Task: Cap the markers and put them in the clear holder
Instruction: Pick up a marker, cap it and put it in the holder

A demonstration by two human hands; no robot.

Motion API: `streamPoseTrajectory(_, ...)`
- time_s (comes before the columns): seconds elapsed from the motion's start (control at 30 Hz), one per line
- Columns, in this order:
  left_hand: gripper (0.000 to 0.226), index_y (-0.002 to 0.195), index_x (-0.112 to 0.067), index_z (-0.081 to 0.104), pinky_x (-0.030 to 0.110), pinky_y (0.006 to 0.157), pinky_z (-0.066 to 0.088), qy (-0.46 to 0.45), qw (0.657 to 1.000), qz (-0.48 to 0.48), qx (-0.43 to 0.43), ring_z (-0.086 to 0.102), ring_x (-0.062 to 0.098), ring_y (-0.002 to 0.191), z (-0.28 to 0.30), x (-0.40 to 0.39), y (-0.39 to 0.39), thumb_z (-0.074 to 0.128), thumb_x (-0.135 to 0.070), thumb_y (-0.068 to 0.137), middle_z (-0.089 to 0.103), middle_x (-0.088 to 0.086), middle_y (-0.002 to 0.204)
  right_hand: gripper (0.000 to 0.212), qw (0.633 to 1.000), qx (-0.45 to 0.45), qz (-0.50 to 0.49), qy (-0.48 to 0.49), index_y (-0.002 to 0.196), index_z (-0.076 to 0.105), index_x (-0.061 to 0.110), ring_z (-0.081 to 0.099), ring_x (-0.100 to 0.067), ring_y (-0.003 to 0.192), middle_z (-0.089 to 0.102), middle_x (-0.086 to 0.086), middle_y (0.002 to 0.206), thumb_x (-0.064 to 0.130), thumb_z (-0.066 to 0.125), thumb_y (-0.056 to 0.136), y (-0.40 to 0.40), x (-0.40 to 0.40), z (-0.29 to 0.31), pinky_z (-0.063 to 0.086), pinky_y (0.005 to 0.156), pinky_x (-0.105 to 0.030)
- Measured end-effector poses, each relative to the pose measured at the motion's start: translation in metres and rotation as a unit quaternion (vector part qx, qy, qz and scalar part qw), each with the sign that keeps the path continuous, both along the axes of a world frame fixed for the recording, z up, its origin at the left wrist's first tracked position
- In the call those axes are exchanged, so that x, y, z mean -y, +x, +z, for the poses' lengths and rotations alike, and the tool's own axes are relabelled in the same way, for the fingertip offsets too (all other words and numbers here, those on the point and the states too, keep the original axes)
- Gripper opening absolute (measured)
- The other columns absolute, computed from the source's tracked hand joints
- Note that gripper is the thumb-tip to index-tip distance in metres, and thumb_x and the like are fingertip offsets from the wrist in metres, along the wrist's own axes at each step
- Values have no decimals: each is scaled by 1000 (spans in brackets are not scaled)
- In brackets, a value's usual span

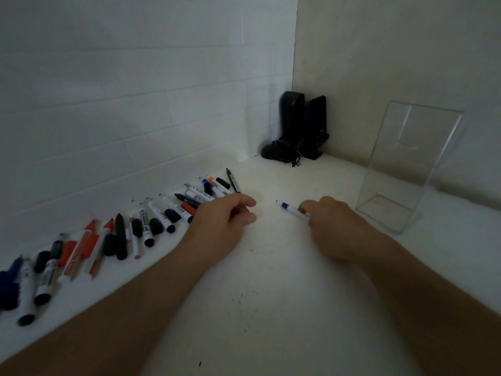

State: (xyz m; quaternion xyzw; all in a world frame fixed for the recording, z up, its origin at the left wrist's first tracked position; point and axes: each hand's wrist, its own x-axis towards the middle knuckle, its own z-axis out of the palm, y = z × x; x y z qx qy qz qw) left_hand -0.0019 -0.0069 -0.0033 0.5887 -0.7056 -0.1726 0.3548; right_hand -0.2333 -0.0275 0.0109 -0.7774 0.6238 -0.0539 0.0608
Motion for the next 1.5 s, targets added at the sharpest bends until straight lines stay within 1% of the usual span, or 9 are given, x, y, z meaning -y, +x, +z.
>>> streamPoseTrajectory(0.07,17,108,-35,71,-2,75,40,-8,999,0,-45,59,-16,89,1,0,3,63,-26,97,67,-26,94,30,999,32,-12,-16,127,52,22,50,-19,85,45,-5,110,14,43,100,1,0,-1,42,71,-31)
streamPoseTrajectory(0.2,20,103,-29,76,5,68,46,-16,992,10,-127,60,-6,74,1,1,6,59,-19,99,70,-11,82,19,984,174,-27,-15,116,56,17,49,-15,72,56,-4,97,13,42,104,0,8,-3,34,58,-27)
streamPoseTrajectory(0.3,18,101,-30,74,2,69,44,-7,988,19,-151,62,-8,79,1,2,7,63,-17,97,71,-13,86,22,951,308,-35,-22,101,60,22,50,-17,67,60,1,82,29,40,105,-4,9,1,35,57,-31)
streamPoseTrajectory(0.5,19,96,-30,74,2,71,45,-8,985,27,-172,64,-8,85,1,0,9,69,-12,92,73,-11,93,28,917,398,21,-14,84,69,26,41,-5,49,49,8,58,51,60,94,1,1,-1,37,54,-27)
streamPoseTrajectory(0.67,28,92,-37,71,5,77,47,-16,990,6,-139,65,-6,86,2,-1,7,70,-9,90,72,-13,91,26,940,335,38,-49,83,68,31,50,0,51,60,10,61,56,66,88,11,-6,1,36,50,-12)
streamPoseTrajectory(0.9,25,97,-31,72,-1,74,42,-19,994,-9,-105,60,-14,83,4,-5,3,70,-7,90,68,-17,89,28,948,310,35,-65,81,66,33,51,-1,53,63,7,64,60,65,87,12,-5,-5,38,52,-17)
streamPoseTrajectory(1.13,21,99,-38,69,1,75,40,-65,998,-10,-12,58,-4,90,2,-4,1,73,-20,89,66,-17,92,28,953,289,37,-82,83,65,33,53,-6,57,63,7,68,60,63,88,8,-5,-5,39,56,-20)
streamPoseTrajectory(1.3,18,105,-35,73,6,72,37,-109,989,-29,91,55,-3,83,-1,-2,-1,73,-29,89,61,-18,91,24,961,249,53,-107,86,66,32,54,-8,61,63,8,73,56,65,89,11,-7,-5,39,58,-21)
streamPoseTrajectory(1.5,18,107,-37,73,2,65,37,-56,997,2,52,58,-8,77,3,-4,-3,66,-41,92,65,-22,83,22,957,258,53,-125,85,66,33,53,-7,64,63,9,76,55,67,89,14,-6,-4,36,59,-19)
